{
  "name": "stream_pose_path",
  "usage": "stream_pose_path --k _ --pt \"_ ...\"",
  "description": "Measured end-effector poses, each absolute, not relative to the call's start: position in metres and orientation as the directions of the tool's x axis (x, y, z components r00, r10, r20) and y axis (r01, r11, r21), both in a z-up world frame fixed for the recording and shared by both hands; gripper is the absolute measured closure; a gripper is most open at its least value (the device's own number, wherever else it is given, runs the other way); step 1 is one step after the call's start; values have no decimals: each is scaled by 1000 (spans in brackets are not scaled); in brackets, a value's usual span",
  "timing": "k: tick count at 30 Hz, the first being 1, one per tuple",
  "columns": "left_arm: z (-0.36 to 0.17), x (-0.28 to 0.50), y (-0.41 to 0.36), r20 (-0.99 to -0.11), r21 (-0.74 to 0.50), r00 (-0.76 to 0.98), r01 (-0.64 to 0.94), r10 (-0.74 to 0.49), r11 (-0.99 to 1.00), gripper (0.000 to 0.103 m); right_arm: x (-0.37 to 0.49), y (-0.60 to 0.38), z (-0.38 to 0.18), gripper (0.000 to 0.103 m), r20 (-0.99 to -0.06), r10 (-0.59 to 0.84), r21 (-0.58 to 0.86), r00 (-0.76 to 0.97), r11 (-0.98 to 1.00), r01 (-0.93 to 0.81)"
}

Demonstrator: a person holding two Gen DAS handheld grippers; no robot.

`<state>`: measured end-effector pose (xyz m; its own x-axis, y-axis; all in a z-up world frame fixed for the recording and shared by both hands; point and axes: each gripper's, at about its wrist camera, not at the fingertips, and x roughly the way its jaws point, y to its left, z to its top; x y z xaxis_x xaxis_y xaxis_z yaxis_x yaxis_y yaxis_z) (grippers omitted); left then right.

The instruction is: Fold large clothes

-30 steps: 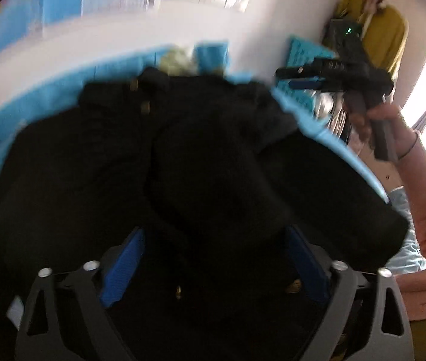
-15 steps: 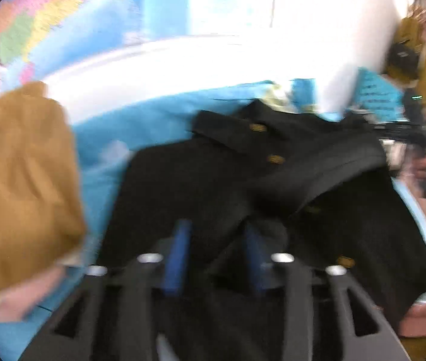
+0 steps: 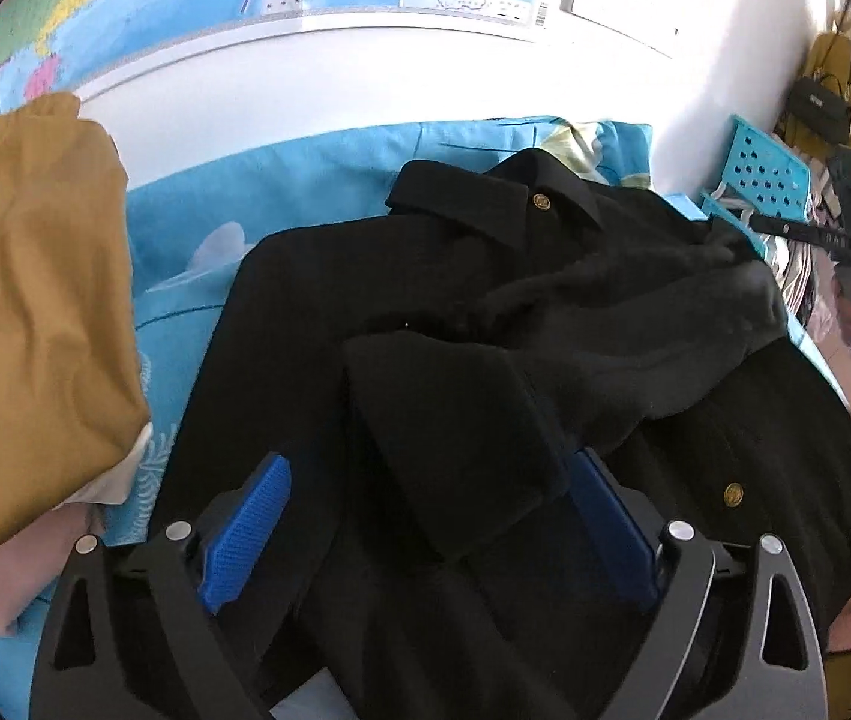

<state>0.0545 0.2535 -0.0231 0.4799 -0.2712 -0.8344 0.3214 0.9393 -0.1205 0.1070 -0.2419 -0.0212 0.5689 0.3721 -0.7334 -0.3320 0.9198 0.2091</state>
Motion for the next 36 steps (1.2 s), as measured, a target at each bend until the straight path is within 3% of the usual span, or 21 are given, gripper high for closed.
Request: stream_pose_path --k 3,6,8,9,10,11,15,19,22,25,27,30,32,36 --pt "-28 65 253 -835 -191 450 303 -317 934 11 117 -192 -32 38 -779 370 115 506 877 -466" --pt "-36 69 247 -843 -181 446 291 -300 940 16 127 -153 -47 39 -820 373 73 433 820 -567" --pt "-40 67 237 -852 -148 444 302 -276 942 35 136 -131 -58 41 -844 323 -3 429 795 -606" --pt "-41 66 235 -852 -145 443 309 -278 940 40 140 -123 -62 59 -856 314 -10 412 786 -619" --pt "-41 65 231 -851 -136 450 312 -273 940 52 144 -119 -66 73 -867 320 7 383 775 -632" --pt "-40 63 229 -846 -117 464 317 -262 941 60 149 -115 -69 98 -878 335 39 342 762 -646" --pt "-22 57 234 -808 -100 525 326 -268 940 74 152 -121 -37 101 -840 395 66 372 755 -653" --pt "-2 50 246 -750 -106 588 344 -302 933 74 154 -135 10 101 -723 487 101 491 776 -622" --pt "-5 49 253 -744 -116 592 343 -310 932 69 164 -127 2 100 -736 476 113 482 788 -606" --pt "-27 55 249 -814 7 556 301 -170 954 54 177 -127 -25 82 -800 392 92 455 829 -552" --pt "-36 57 250 -830 -6 532 292 -168 956 50 181 -142 -28 67 -796 408 151 448 849 -506" --pt "-32 60 257 -818 -45 541 282 -198 958 40 178 -184 -11 60 -729 466 264 501 867 -423" --pt "-28 62 264 -811 -81 540 279 -226 957 24 172 -212 -4 59 -709 460 289 534 881 -375" --pt "-33 68 267 -813 -81 542 259 -214 963 28 152 -236 -15 59 -730 438 287 525 893 -346"
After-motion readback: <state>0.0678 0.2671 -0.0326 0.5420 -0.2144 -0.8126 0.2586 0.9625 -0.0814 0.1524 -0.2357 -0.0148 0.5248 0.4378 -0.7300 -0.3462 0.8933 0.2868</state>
